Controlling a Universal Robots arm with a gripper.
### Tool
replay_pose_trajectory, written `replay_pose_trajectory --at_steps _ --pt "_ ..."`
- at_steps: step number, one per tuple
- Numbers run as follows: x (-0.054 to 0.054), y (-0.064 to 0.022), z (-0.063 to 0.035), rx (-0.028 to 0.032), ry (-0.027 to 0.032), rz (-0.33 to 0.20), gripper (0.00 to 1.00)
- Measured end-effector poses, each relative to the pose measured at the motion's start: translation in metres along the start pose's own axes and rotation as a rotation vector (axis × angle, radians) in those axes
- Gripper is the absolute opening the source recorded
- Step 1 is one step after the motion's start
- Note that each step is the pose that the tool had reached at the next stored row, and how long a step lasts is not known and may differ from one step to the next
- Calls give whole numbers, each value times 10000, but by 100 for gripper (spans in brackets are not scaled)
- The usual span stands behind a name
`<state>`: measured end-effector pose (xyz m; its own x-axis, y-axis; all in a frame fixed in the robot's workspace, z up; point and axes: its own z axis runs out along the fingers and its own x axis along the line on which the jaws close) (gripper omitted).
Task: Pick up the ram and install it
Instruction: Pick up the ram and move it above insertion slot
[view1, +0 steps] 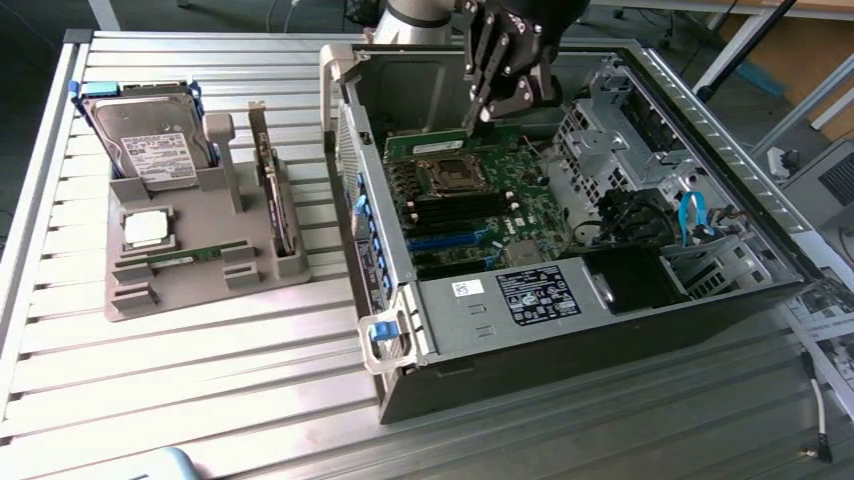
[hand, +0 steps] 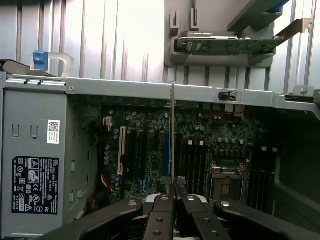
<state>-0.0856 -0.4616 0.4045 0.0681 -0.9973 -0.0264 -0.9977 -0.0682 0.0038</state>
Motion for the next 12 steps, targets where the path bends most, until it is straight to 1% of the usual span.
replay_pose_trajectory --at_steps 2,6,9,12 --pt "3 -35 -1 0 1 0 12" --pt "2 -37 -1 0 0 1 12" --pt "3 -38 7 4 -48 2 12" --pt "5 -38 16 5 -72 6 12"
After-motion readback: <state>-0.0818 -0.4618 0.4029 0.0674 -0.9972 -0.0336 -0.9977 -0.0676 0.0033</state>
